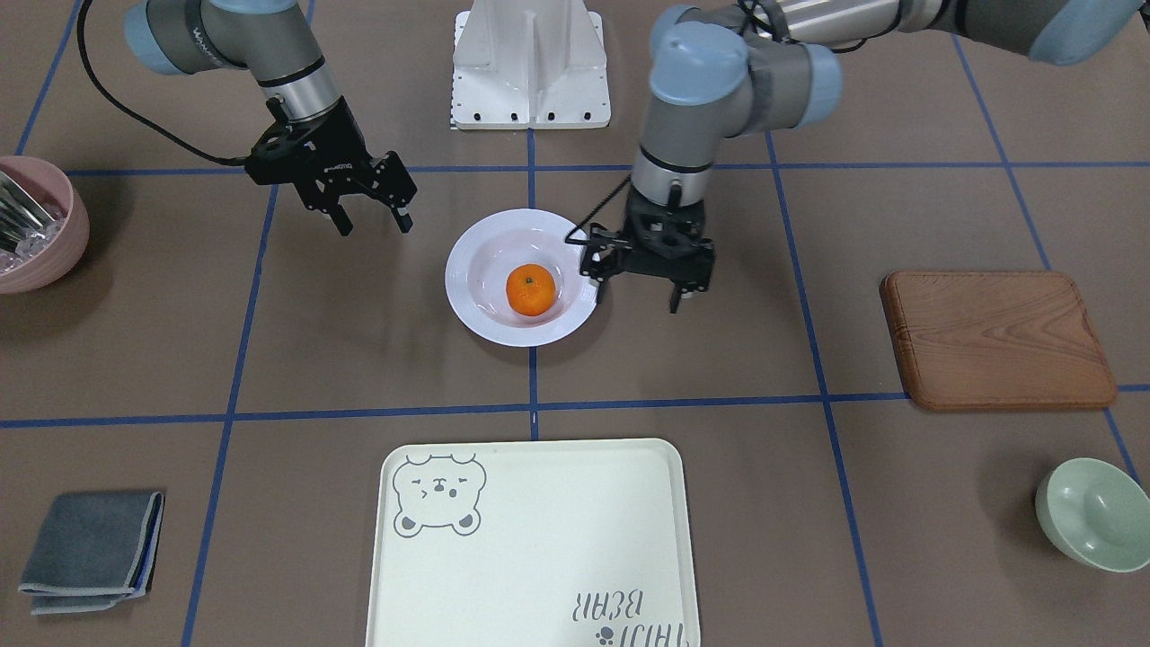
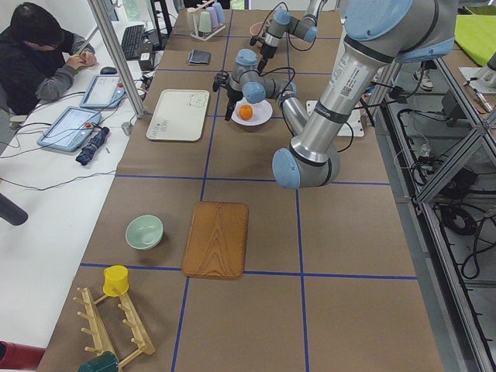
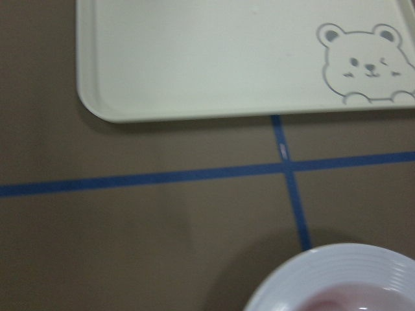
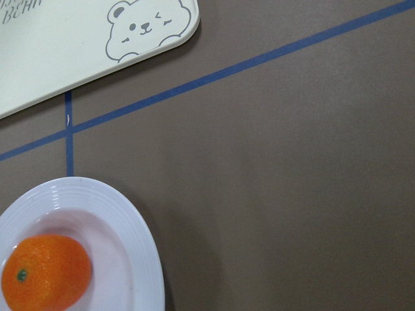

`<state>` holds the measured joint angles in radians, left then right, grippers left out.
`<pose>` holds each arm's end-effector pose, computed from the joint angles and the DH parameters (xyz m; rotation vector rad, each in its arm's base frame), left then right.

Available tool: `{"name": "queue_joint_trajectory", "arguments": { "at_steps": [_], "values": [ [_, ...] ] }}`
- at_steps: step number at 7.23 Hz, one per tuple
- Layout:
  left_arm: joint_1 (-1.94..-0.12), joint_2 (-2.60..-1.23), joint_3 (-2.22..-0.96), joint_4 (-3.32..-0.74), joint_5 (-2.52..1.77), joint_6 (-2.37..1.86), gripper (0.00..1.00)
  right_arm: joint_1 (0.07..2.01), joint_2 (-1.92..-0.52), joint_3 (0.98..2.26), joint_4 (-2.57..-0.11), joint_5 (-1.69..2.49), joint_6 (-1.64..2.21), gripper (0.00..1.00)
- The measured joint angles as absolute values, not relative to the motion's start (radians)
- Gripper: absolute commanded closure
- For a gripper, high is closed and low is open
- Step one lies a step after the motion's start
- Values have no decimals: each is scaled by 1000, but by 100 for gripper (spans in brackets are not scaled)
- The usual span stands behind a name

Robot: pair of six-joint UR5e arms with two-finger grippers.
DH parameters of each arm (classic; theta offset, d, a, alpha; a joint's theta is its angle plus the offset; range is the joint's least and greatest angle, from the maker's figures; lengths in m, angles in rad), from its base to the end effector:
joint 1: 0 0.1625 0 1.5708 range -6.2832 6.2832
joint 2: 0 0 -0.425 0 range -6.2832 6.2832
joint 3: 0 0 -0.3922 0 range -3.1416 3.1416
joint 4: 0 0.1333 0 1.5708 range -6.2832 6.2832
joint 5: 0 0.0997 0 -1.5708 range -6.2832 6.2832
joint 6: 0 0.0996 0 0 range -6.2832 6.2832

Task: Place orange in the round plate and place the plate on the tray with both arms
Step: 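Release the orange and withdraw the left arm while the right gripper nears the plate rim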

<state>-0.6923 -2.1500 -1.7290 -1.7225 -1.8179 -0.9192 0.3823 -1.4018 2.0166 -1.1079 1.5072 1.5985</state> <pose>0.4391 -0.5056 0.2379 0.3700 0.8355 0.0720 -0.4365 -0.3260 0.3145 0.2483 -1.0584 0.4034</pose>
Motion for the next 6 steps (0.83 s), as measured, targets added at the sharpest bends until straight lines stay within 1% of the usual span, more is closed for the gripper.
{"name": "queue_joint_trajectory", "arguments": {
  "at_steps": [3, 5, 6],
  "values": [
    [-1022, -1944, -1740, -1712, -1996, -430, 1, 271, -1373, 2009, -1107, 1353, 1780, 1],
    [-1234, -1826, -1682, -1717, -2189, -235, 1, 202, -1334, 1994, -1107, 1251, 1888, 1],
    [-1305, -1764, -1646, -1723, -2250, -203, 1, 187, -1320, 1990, -1108, 1225, 1930, 1]
  ]
}}
